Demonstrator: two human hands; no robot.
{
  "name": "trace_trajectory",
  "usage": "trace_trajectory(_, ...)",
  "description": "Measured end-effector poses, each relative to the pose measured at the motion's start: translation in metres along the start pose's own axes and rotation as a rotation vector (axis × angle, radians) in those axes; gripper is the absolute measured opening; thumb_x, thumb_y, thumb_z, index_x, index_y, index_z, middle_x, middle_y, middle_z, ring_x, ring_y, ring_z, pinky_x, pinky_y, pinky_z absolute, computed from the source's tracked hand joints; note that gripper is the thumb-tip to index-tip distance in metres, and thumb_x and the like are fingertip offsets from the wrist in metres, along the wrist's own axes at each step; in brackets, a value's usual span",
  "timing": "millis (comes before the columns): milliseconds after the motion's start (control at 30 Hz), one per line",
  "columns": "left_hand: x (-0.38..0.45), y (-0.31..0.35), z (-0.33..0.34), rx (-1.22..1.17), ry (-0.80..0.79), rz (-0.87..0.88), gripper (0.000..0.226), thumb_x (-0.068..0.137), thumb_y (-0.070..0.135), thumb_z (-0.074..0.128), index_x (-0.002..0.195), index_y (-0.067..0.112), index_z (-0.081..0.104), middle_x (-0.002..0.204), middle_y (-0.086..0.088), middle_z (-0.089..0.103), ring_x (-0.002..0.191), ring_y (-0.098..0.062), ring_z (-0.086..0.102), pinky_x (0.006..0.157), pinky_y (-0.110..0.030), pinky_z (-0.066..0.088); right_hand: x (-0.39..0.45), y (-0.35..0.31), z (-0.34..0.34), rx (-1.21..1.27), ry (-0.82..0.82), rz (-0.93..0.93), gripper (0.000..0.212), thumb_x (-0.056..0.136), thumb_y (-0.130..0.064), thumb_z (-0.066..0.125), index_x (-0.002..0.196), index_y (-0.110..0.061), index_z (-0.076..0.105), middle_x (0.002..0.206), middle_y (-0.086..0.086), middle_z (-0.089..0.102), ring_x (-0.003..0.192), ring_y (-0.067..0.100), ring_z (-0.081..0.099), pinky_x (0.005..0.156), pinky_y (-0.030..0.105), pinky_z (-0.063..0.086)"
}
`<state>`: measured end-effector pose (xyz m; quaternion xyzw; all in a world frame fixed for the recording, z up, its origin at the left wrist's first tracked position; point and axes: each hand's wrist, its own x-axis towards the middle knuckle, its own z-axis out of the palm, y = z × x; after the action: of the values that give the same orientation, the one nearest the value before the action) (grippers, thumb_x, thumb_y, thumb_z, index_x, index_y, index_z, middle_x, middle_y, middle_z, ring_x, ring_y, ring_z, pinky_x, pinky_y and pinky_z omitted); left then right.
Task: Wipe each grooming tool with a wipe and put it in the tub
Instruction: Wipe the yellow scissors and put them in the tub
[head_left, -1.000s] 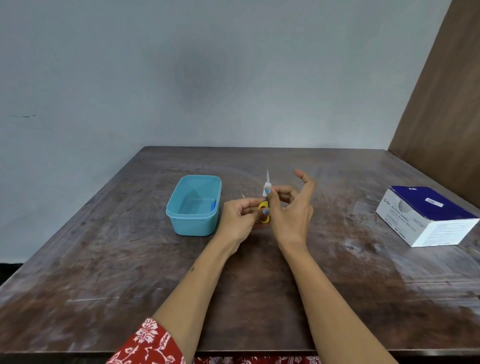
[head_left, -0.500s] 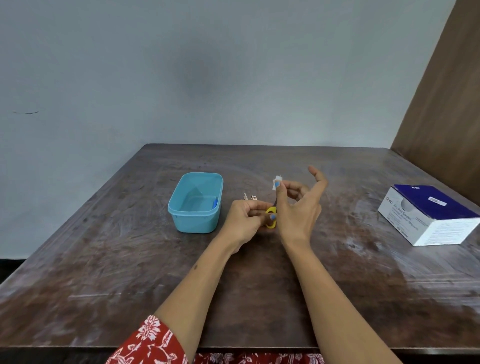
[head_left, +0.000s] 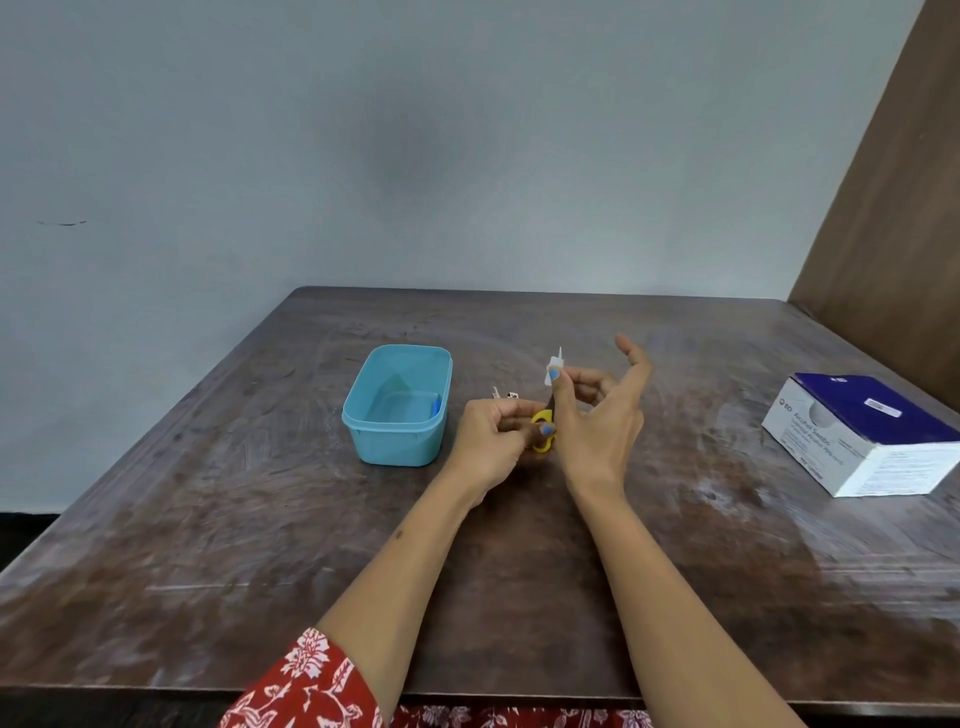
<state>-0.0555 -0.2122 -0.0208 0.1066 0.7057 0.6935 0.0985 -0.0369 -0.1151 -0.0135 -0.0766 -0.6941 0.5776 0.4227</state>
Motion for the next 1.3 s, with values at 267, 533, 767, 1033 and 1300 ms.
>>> trace_trajectory(267,0.002,-0.002,-0.002,-0.054,-0.151,-0.077,0.023,0.081,-0.003,0.065,0.104,0.0,0.065,0.084,-0.009,0.069,0.079,-0.019,0.067,0.076,-0.038,0.059,0.001,-0.003,-0.003,0.094,0.102,0.021,0.064,0.085,-0.009,0.065,0.137,-0.019,0.029,0.078,-0.005,0.067,0.071,0.001,0.063,0.066,0.006,0.046)
trace_trajectory(533,0.002,0.0,-0.006,-0.134,-0.141,-0.083,0.015,0.082,-0.004,0.063,0.094,0.004,0.066,0.079,-0.007,0.07,0.071,-0.016,0.068,0.069,-0.033,0.06,0.005,0.002,0.0,0.171,0.025,0.153,0.056,0.081,-0.008,0.07,0.123,-0.022,0.037,0.074,-0.004,0.068,0.069,0.014,0.066,0.074,0.03,0.053)
trace_trajectory(767,0.002,0.002,-0.007,-0.109,-0.063,-0.054,0.021,0.082,-0.004,0.064,0.103,-0.001,0.065,0.08,-0.008,0.069,0.072,-0.017,0.067,0.069,-0.032,0.06,0.008,0.002,-0.002,0.269,-0.036,0.222,0.054,0.08,-0.004,0.071,0.119,-0.022,0.037,0.073,0.0,0.068,0.057,0.006,0.062,0.062,0.019,0.05)
trace_trajectory(1033,0.0,0.003,-0.009,-0.091,-0.163,-0.113,0.02,0.082,-0.004,0.063,0.101,0.0,0.065,0.085,-0.013,0.069,0.079,-0.023,0.068,0.071,-0.036,0.06,0.009,0.003,-0.005,0.218,0.016,0.203,0.058,0.08,-0.006,0.072,0.125,-0.02,0.038,0.075,-0.002,0.069,0.067,0.01,0.065,0.07,0.024,0.052)
trace_trajectory(1300,0.0,0.005,-0.011,-0.074,-0.12,-0.1,0.023,0.082,-0.003,0.063,0.105,-0.001,0.064,0.084,-0.01,0.069,0.078,-0.02,0.068,0.069,-0.033,0.06,0.006,0.0,-0.005,0.161,0.0,0.175,0.055,0.077,-0.006,0.073,0.119,-0.022,0.041,0.074,-0.002,0.07,0.067,0.011,0.067,0.073,0.029,0.055)
